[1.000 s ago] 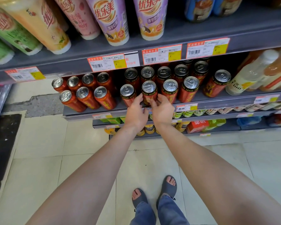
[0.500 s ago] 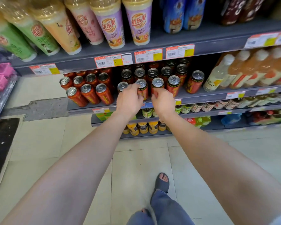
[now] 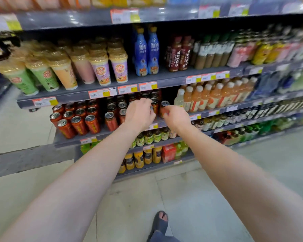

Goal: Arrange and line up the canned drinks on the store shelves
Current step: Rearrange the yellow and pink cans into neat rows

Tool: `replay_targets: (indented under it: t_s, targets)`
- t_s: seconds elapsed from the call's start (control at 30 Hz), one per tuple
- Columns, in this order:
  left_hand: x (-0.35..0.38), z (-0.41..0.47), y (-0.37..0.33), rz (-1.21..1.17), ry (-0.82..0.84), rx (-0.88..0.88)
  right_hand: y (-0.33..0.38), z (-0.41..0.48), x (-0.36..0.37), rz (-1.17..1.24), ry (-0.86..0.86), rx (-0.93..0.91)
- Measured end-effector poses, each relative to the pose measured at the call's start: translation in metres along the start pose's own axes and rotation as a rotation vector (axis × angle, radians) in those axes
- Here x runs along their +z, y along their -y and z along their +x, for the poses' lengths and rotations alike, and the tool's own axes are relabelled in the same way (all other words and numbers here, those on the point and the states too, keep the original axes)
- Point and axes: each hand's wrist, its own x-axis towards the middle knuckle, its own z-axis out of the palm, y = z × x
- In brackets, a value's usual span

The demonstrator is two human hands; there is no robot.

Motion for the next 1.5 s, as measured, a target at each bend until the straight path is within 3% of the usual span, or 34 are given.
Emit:
replay_targets:
  t_s: [0.23,0.5,0.77,1.1,1.5]
  targets:
    - [-0.054,0.017,-0.096,0.012,-0.039,0.133,-0.053,-0.031,-0.119,-0.038,-0.141,0.097]
    - [-0.107,0.069,-0.228,0.119,-0.168,0.241,-0.136,-0.036,-0.255,-0.087,-0.233,0.044]
    - [-0.107,0.110,-0.379,0.165,-0.183,0.186,-0.260,-0.045,-0.363,-0.138,-0.255,0.020]
    - [-0.074,0.136,-0.487,0.088,-0.160,0.161,-0.361,-0.038,-0.408,-0.142,-0.192,0.037]
    - [0.006,0.232,-0.513,0.025,-0.075,0.110,-0.434,0.059,-0.416,-0.052,-0.206,0.031]
